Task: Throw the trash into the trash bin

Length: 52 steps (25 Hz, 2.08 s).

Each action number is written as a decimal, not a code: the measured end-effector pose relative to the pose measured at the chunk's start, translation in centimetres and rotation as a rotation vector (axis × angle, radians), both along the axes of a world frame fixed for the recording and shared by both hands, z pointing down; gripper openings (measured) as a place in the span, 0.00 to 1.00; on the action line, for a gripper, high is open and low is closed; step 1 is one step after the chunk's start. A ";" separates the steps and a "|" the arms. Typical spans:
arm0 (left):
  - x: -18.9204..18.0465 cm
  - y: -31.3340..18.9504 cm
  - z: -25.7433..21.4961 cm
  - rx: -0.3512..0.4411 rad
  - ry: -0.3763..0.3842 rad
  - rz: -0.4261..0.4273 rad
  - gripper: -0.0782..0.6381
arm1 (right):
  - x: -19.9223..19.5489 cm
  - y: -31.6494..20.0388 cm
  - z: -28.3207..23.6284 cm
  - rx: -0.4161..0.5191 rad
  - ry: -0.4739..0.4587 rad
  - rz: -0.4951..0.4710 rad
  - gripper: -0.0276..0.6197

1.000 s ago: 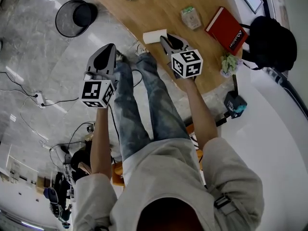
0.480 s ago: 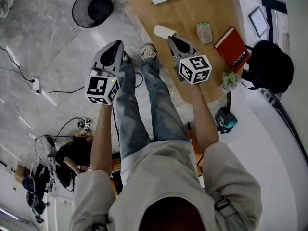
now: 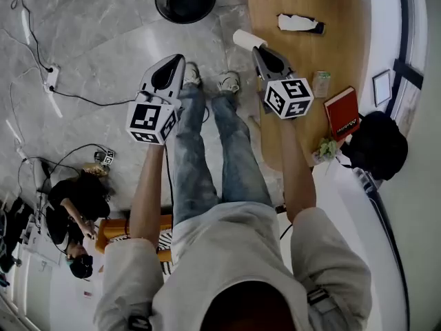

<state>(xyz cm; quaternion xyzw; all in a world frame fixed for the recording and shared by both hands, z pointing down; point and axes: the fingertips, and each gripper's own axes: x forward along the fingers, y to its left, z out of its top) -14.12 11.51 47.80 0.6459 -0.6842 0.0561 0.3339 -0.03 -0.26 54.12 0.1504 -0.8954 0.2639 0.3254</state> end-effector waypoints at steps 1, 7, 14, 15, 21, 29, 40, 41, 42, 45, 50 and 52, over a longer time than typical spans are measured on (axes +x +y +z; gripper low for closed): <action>-1.0 0.8 0.0 -0.002 -0.004 -0.024 0.13 | -1.3 0.3 0.1 0.001 -0.003 -0.021 0.10; -6.4 5.0 0.2 -0.021 -0.021 -0.165 0.13 | -8.6 1.5 0.4 0.006 -0.020 -0.134 0.10; -9.6 7.3 0.8 -0.035 -0.013 -0.240 0.13 | -15.5 1.1 1.3 0.033 -0.026 -0.200 0.10; -9.9 7.5 0.9 -0.036 -0.010 -0.243 0.13 | -16.4 0.9 1.5 0.038 -0.024 -0.205 0.10; -10.7 8.2 1.3 -0.043 0.000 -0.255 0.13 | -20.1 0.3 2.6 0.048 -0.043 -0.205 0.10; -11.1 7.3 1.5 -0.043 -0.002 -0.244 0.13 | -20.2 0.4 4.2 0.043 -0.014 -0.234 0.50; -9.3 4.6 1.0 -0.029 -0.004 -0.164 0.13 | -16.3 -0.4 2.5 0.055 -0.032 -0.164 0.11; -8.9 4.2 1.0 -0.029 -0.004 -0.153 0.13 | -15.7 -0.6 2.3 0.056 -0.034 -0.157 0.10; -8.6 3.8 1.0 -0.029 -0.003 -0.141 0.13 | -15.1 -0.8 2.2 0.058 -0.033 -0.149 0.09; -7.3 2.2 1.0 -0.028 -0.003 -0.100 0.13 | -13.0 -1.9 1.9 0.069 -0.021 -0.114 0.09; -4.6 -1.2 0.8 -0.018 0.000 -0.016 0.13 | -8.2 -4.8 1.9 0.079 0.005 -0.024 0.09; -3.5 -2.6 0.8 -0.016 0.002 0.016 0.13 | -6.1 -6.0 1.9 0.082 0.014 0.015 0.09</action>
